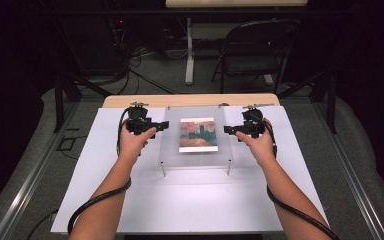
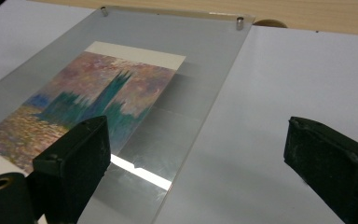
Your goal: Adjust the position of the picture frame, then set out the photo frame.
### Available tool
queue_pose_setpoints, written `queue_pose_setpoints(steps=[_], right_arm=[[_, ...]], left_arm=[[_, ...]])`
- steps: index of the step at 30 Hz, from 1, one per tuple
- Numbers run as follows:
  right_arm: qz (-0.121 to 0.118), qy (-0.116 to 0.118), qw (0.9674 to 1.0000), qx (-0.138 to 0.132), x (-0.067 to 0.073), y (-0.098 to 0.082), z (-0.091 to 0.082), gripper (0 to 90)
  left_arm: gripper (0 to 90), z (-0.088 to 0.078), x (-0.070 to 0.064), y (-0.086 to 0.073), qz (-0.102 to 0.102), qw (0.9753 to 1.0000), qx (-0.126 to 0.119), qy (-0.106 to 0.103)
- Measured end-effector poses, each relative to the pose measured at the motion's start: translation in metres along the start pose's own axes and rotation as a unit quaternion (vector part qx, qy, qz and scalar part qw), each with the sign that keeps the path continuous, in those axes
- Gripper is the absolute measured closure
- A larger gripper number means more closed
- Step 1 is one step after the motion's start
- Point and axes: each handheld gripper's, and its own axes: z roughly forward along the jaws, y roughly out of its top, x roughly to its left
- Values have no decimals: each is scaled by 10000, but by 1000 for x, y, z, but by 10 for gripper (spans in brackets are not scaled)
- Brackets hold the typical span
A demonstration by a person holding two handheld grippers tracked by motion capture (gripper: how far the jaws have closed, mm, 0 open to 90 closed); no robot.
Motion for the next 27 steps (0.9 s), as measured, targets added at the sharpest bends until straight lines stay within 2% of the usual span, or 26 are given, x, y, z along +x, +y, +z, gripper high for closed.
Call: queue_pose_setpoints(steps=[4, 10, 12, 15, 20, 22, 27], right_arm=[[-81, -156, 9998, -8, -1, 5, 6, 82], [9, -130, 9999, -24, -3, 9, 15, 128], [-32, -122, 9999, -30, -3, 9, 18, 146], [-27, -68, 10000, 5, -4, 9, 21, 150], [-125, -126, 9998, 89, -5, 11, 25, 159], [-10, -73, 10000, 65, -5, 12, 26, 168], [57, 32, 9999, 98, 0, 16, 29, 181]], left_arm=[[203, 5, 3, 3, -59, 9999, -62, 57], [203, 15, 10, 5, -124, 9996, 106, 212], [203, 18, 12, 4, -152, 9994, 182, 252], [203, 21, 15, 2, -204, 9993, 235, 230], [215, 30, 18, -2, -379, 9987, 287, 160], [215, 32, 19, -2, -395, 9986, 315, 144], [214, 39, 18, -4, -433, 9983, 371, 90]])
